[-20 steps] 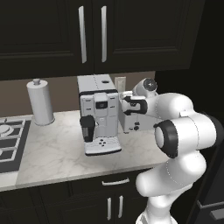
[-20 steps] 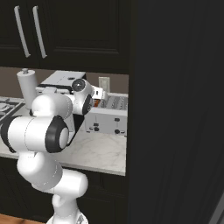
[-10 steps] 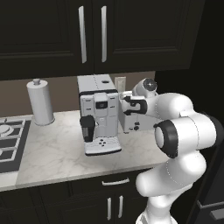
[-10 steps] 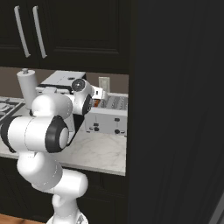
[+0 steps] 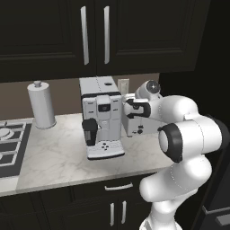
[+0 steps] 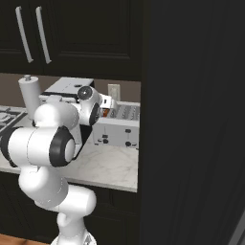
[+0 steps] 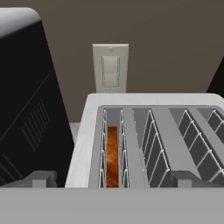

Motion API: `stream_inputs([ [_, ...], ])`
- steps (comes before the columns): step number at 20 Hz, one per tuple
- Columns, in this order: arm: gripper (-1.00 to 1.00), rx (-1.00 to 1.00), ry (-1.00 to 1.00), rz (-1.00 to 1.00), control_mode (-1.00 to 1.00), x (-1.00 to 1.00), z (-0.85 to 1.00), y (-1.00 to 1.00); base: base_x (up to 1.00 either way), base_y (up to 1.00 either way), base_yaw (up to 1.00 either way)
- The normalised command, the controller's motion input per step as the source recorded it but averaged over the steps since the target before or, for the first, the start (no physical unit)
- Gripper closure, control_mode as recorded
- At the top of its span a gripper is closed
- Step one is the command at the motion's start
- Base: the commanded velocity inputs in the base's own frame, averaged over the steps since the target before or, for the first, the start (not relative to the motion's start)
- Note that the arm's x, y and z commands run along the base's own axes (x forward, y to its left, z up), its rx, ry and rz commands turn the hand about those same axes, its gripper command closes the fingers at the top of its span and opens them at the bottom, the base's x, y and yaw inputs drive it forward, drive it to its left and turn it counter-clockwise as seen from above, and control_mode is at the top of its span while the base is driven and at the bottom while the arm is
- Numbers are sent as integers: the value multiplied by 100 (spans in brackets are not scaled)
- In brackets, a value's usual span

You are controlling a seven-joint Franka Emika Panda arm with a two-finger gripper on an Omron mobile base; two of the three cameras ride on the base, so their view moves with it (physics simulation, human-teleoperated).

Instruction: Start the toaster. Once the lever pops up, take the bread to the plate on the dining counter.

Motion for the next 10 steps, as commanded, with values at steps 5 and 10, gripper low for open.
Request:
stream_inputs([
  [5, -100, 0, 0, 0, -100, 0, 0, 5, 0, 0, 0],
  [10, -100, 0, 0, 0, -100, 0, 0, 0, 0, 0, 0],
])
